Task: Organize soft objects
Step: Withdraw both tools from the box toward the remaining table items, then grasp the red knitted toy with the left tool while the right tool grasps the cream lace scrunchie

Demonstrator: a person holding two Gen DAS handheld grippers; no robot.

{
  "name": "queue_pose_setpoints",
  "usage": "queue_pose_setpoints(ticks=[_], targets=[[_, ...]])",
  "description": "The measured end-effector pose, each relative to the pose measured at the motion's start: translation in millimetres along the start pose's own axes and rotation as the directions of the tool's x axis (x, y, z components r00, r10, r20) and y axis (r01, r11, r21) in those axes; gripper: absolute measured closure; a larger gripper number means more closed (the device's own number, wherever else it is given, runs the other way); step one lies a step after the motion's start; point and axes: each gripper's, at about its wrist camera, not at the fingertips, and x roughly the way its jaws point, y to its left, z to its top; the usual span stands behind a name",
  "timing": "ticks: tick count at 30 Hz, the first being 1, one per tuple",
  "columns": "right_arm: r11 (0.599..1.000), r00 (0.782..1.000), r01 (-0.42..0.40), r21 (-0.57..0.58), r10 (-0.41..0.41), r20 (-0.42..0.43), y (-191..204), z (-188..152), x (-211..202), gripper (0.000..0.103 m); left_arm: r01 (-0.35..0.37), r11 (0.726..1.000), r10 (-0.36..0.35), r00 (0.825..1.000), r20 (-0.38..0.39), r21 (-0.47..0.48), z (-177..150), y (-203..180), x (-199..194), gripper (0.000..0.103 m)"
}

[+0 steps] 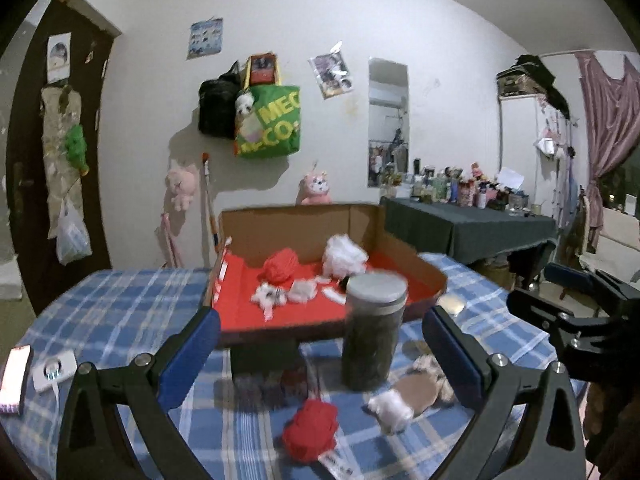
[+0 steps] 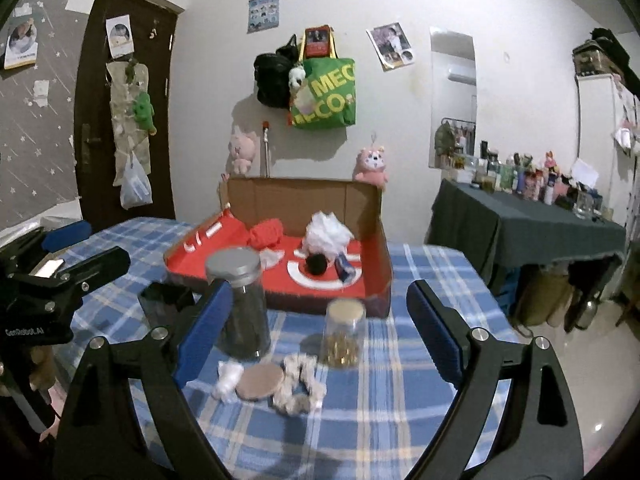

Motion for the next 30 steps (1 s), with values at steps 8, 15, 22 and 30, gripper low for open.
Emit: queue_pose_setpoints(ticks=[8, 15, 22, 30], targets=[[1.000, 0.992, -0.002, 0.030, 0.005, -0.125, 2, -55, 32, 0.014, -0.015, 0.998, 0.003, 0.980, -0.199, -0.058, -59, 13, 39, 0.000], [0.997, 0.974, -0.006, 0.081, 0.024, -0.227, -7, -83, 61, 0.014, -0.019, 0.997, -0.004, 0.958, -0.287, -0.075, -73, 26, 54, 0.000], [0.999, 0.959, -0.015, 0.039, 0.025, -0.284, -3, -89, 75, 0.014, 0.014, 0.998, -0.036, 0.936, -0.351, -0.065, -75, 33, 64, 0.000], [0.996, 0.935, -0.070, 0.046, 0.082, -0.344, -6, -90, 91, 0.019, 0.044, 0.998, -0.059, 0.911, -0.408, -0.046, -79, 36, 78, 0.016]])
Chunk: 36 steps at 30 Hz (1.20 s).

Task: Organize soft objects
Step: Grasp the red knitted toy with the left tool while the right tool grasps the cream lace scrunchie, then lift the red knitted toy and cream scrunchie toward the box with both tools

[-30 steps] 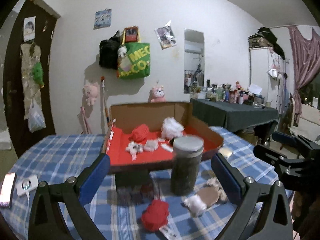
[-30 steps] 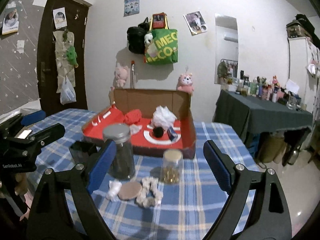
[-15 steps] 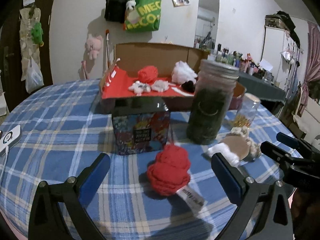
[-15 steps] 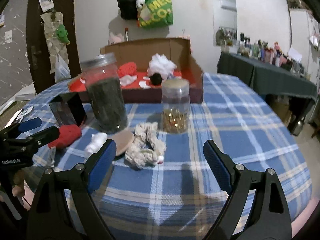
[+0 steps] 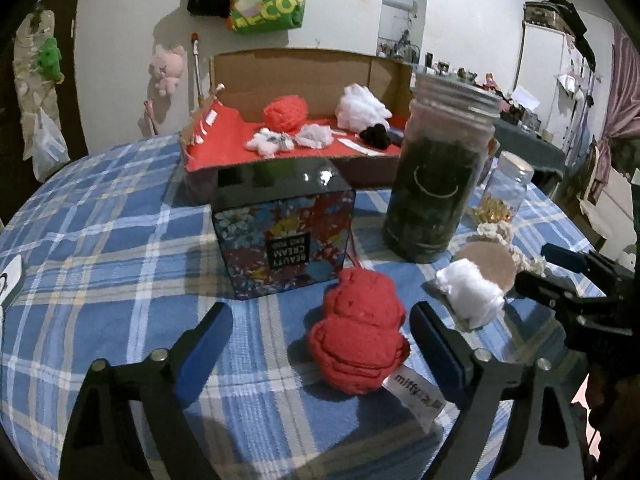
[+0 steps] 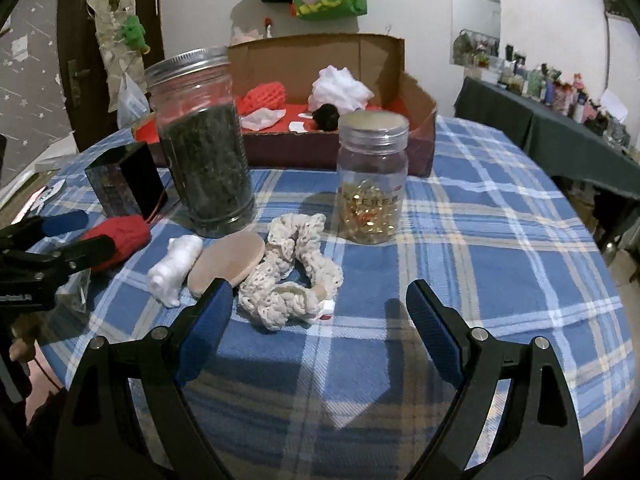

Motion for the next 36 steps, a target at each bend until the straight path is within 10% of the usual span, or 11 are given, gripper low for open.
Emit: queue_pose_setpoints(ticks=[5, 7, 16, 36], targets=[[0.995, 0.995, -0.092, 0.030, 0.093, -0.033, -6, 2, 9, 0.065, 0.100, 0.995, -0.099, 0.995, -0.028, 0.013, -1, -5, 4, 0.056], [0.990, 0.991, -0.131, 0.046, 0.132, -0.024, -9, 2, 9, 0.073, 0.114, 0.993, -0.114, 0.993, -0.025, 0.026, -1, -10, 1, 0.058], [0.988, 0.984, -0.153, 0.019, 0.151, 0.091, -8, 6, -22, 0.075, 0.148, 0.988, -0.149, 0.988, 0.040, 0.037, 9, -18, -21, 0.058], [0.966, 0.964, -0.260, 0.008, 0.259, 0.066, 18, 3, -9, 0.075, 0.203, 0.979, -0.203, 0.979, 0.017, 0.018, 11, -32, -7, 0.058]])
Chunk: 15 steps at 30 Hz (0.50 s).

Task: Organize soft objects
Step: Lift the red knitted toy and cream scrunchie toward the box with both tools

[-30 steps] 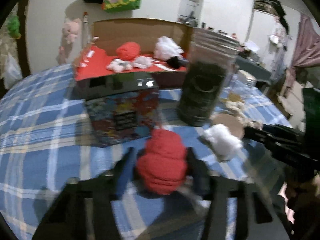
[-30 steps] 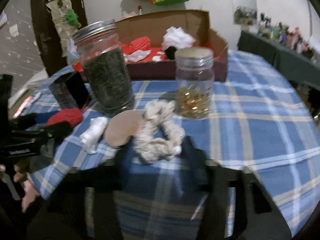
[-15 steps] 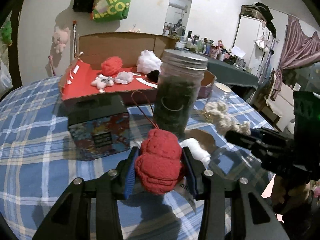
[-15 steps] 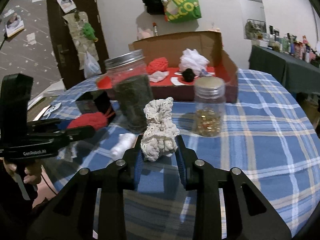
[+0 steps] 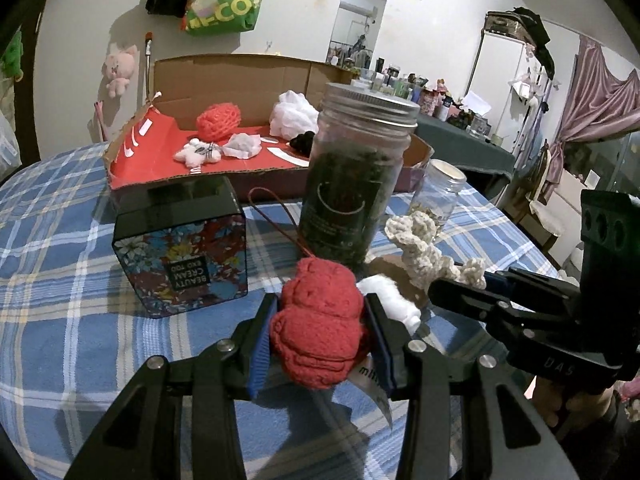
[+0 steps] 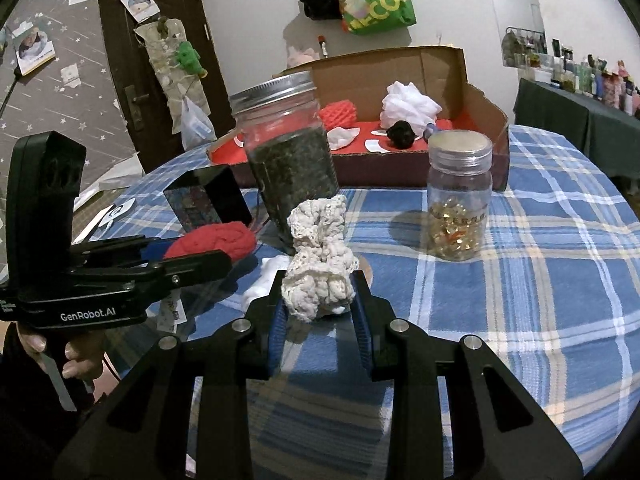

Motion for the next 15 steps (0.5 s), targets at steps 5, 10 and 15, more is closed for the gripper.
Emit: queue_pose_setpoints(ticks=[5, 10, 15], targets=[[1.000, 1.000, -0.005, 0.012, 0.005, -0.002, -2, -1, -2, 0.075, -0.005, 1.000, 0.005, 1.000, 0.009, 0.000, 1, 2, -7, 0.058], [1.000, 1.000, -0.002, 0.018, 0.002, 0.001, -8, -1, -10, 0.075, 0.001, 1.000, -0.001, 1.000, 0.018, 0.000, 1, 11, -18, 0.058], [1.000, 1.000, -0.005, 0.030, 0.005, -0.001, -15, -3, -18, 0.075, 0.011, 1.000, -0.011, 1.000, 0.025, -0.001, -1, 24, -32, 0.058]])
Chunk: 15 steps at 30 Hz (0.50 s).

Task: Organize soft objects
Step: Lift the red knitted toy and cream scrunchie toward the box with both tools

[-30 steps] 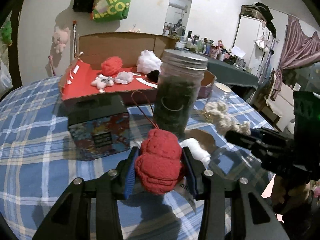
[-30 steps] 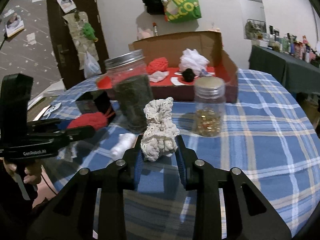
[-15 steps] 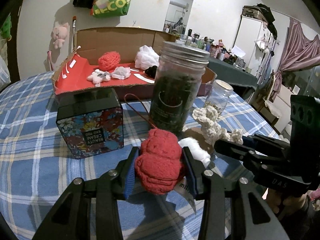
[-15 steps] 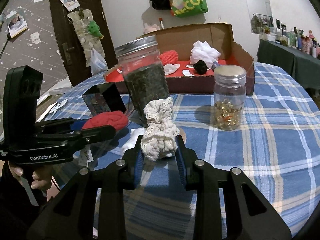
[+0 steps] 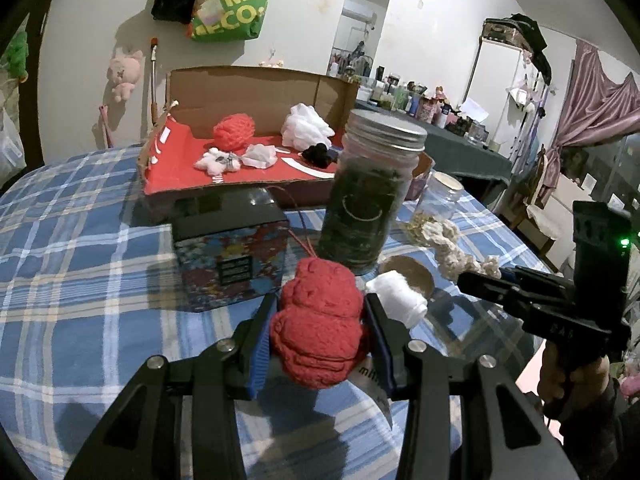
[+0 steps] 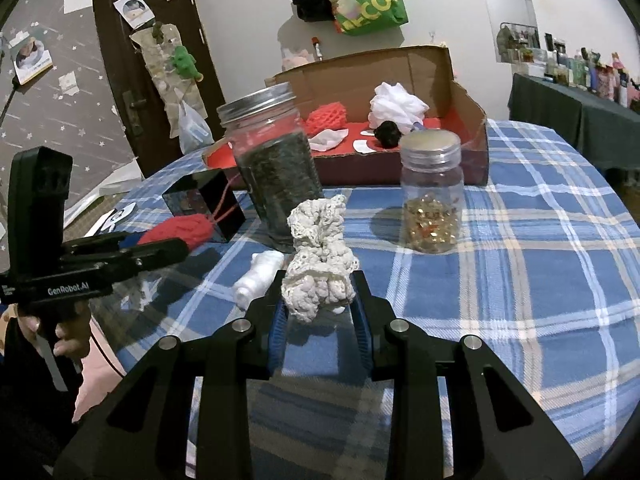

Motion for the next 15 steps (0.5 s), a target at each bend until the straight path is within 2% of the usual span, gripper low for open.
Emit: queue_pose_setpoints(ticks=[9, 15], targets=[[0.999, 1.000, 0.012, 0.044, -0.011, -0.015, -22, -8, -13, 0.075, -0.004, 1.000, 0.004, 1.000, -0.004, -0.005, -5, 21, -17, 0.058], [0.997, 1.000, 0.019, 0.081, -0.017, -0.024, -38, -11, -20, 0.075, -0.039, 0.999, 0.039, 0.999, -0.017, -0.008, -15, 40, -27, 0.058]])
